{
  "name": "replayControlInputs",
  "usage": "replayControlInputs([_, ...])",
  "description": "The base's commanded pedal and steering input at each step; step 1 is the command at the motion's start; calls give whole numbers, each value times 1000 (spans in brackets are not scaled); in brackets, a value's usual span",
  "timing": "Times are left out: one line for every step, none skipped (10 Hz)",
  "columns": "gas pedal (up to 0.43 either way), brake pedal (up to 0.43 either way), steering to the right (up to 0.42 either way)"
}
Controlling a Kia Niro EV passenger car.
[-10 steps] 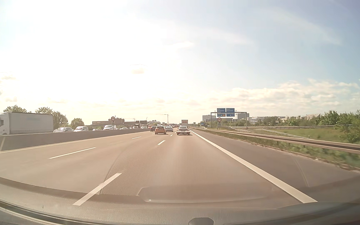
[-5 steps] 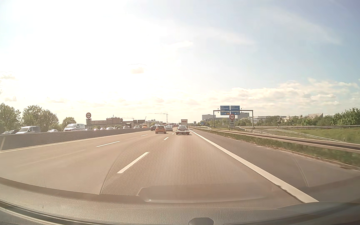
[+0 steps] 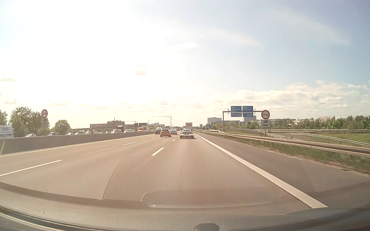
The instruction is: Follow the waypoints while adhering to traffic rules and regulations
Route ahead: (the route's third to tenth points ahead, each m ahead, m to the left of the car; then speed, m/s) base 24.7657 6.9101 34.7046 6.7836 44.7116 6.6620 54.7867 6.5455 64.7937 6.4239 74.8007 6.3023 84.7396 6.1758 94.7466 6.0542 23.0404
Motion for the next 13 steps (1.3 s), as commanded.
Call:
replayControlInputs([0, 0, -1])
replayControlInputs([0, 0, -1])
replayControlInputs([0, 0, -2])
replayControlInputs([0, 0, -2])
replayControlInputs([0, 0, -2])
replayControlInputs([0, 0, -3])
replayControlInputs([0, 0, -2])
replayControlInputs([8, 0, -2])
replayControlInputs([28, 0, -2])
replayControlInputs([28, 0, -2])
replayControlInputs([47, 0, -1])
replayControlInputs([59, 0, -1])
replayControlInputs([59, 0, -1])
